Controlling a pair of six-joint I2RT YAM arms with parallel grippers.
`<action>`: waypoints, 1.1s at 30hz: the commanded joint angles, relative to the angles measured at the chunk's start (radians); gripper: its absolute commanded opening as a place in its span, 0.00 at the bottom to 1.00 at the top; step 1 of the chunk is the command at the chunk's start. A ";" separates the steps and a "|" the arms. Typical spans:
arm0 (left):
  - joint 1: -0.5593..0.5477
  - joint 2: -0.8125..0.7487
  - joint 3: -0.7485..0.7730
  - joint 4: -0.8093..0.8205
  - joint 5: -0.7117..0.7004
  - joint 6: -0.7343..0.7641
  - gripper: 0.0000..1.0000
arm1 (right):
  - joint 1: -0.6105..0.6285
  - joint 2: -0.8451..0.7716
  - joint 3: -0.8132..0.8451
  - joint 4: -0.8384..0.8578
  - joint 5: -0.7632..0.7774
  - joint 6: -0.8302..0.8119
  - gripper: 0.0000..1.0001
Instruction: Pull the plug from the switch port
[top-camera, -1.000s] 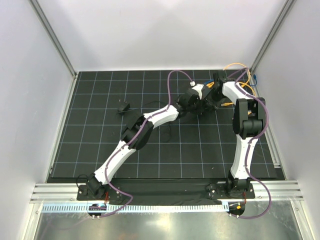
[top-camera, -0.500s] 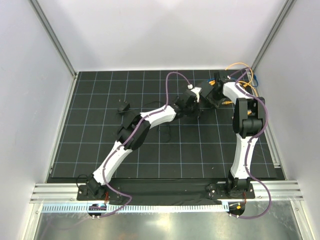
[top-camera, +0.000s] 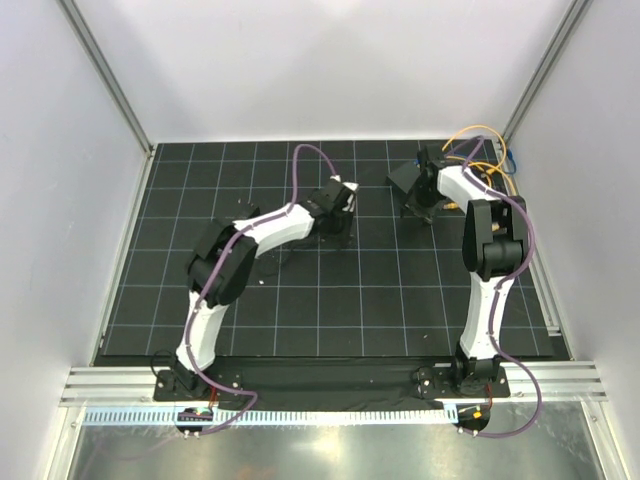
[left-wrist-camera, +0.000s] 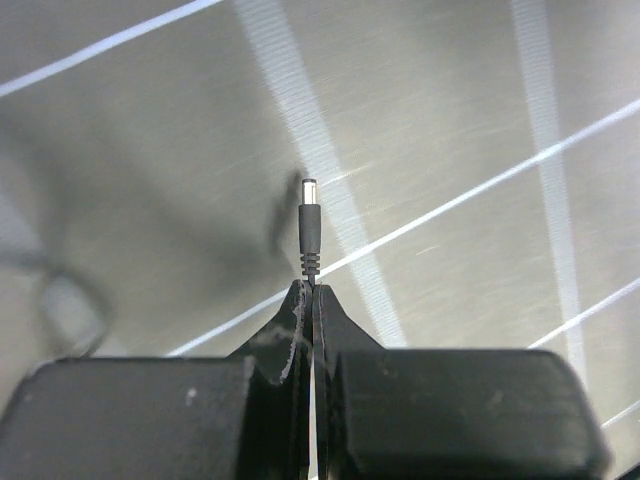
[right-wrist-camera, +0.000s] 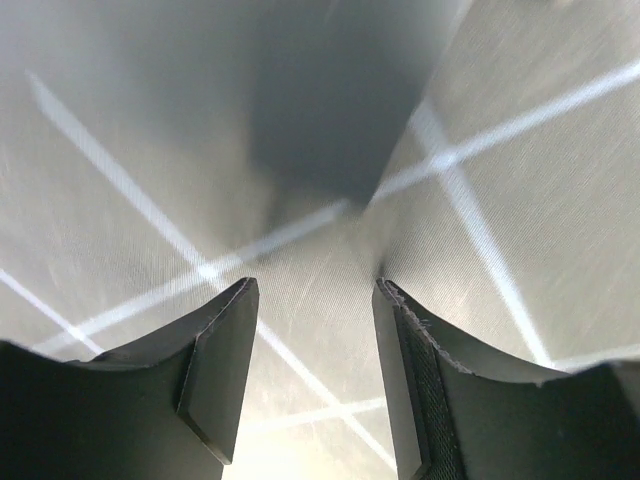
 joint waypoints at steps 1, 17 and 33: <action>0.054 -0.104 -0.064 -0.128 -0.084 0.031 0.00 | 0.073 -0.116 -0.011 -0.096 0.023 -0.057 0.57; 0.310 -0.127 -0.012 -0.286 -0.226 0.136 0.00 | 0.194 -0.314 -0.187 -0.180 0.015 -0.094 0.57; 0.312 -0.302 -0.036 -0.365 -0.122 0.088 0.61 | 0.107 -0.132 0.150 -0.234 0.099 -0.063 0.61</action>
